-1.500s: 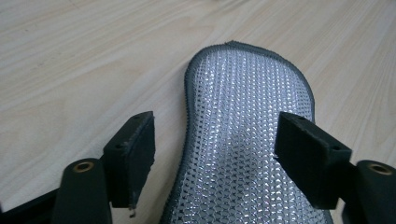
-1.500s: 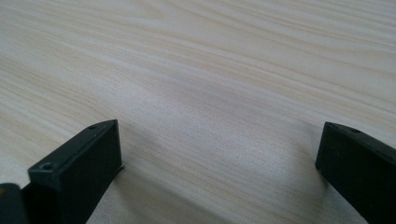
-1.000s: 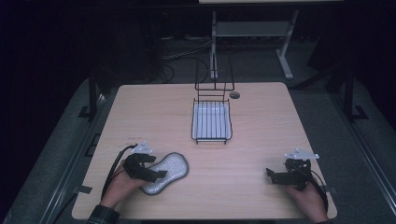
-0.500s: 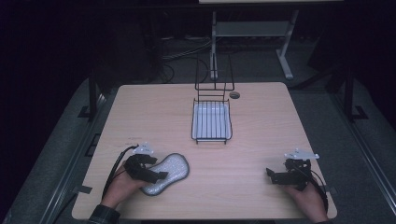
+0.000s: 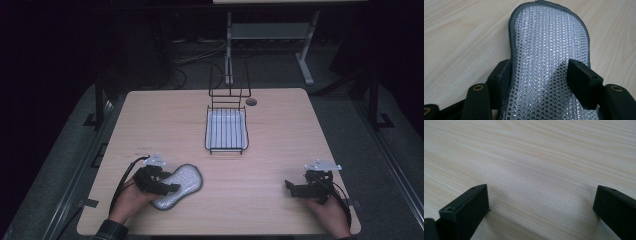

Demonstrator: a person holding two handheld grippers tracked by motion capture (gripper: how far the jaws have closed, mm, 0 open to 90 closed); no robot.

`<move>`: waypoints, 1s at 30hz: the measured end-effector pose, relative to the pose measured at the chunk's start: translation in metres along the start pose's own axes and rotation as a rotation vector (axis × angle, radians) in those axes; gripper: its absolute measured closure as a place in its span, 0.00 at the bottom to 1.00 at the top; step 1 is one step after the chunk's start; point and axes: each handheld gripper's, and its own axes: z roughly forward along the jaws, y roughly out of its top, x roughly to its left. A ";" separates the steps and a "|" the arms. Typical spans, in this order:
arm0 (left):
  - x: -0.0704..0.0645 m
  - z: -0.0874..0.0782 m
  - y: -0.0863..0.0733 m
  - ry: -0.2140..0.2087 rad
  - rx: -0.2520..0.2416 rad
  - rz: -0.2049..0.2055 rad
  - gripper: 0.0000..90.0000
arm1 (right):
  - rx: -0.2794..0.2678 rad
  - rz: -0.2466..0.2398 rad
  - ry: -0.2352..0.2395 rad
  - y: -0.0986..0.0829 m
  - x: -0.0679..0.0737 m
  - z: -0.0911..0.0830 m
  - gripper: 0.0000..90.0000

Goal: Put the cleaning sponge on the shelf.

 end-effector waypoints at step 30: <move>-0.006 -0.023 0.008 -0.114 -0.147 0.002 0.85 | 0.000 0.000 0.000 0.000 0.000 0.000 0.00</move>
